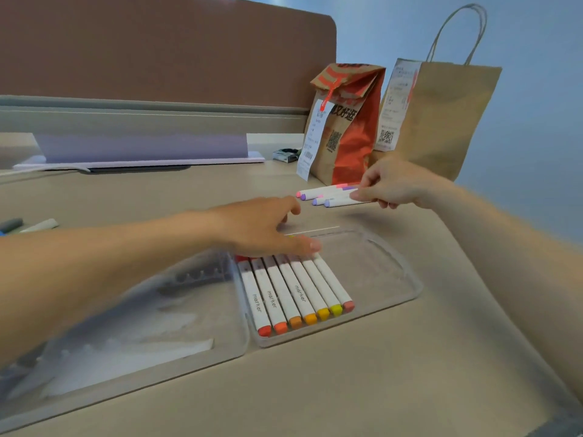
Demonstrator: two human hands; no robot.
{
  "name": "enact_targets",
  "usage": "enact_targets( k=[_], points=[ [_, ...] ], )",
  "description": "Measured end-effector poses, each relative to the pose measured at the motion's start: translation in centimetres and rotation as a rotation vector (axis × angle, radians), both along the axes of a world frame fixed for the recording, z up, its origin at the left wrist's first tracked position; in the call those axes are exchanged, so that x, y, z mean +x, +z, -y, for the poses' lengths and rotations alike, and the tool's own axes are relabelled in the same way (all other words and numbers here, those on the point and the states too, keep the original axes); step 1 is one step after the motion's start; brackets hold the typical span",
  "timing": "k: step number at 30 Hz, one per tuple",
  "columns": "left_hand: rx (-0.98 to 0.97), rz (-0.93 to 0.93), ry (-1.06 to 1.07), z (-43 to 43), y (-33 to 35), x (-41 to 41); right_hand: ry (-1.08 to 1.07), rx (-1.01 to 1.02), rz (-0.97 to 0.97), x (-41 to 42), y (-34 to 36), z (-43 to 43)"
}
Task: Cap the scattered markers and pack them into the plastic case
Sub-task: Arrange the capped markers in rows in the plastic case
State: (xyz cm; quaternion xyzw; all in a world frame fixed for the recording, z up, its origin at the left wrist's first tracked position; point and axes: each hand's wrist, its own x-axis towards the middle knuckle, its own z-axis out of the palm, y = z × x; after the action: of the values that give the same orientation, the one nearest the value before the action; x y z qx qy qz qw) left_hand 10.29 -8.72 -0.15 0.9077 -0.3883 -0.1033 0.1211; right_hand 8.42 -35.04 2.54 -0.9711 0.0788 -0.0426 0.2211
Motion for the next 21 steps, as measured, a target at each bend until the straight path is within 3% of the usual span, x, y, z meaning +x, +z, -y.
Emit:
enact_targets(
  k=[6, 13, 21],
  points=[
    [-0.099, 0.168, 0.043, 2.9, -0.1, 4.6, -0.087, -0.178, 0.187, 2.9, -4.6, 2.8],
    [-0.124, 0.272, 0.006, 7.4, -0.1, 9.0, -0.098, -0.169, 0.180, 3.5, -6.2, 4.1],
    [-0.029, 0.223, 0.008, 11.9, -0.9, 11.6, 0.014, -0.071, 0.227, 2.6, -5.9, 4.5]
  ],
)
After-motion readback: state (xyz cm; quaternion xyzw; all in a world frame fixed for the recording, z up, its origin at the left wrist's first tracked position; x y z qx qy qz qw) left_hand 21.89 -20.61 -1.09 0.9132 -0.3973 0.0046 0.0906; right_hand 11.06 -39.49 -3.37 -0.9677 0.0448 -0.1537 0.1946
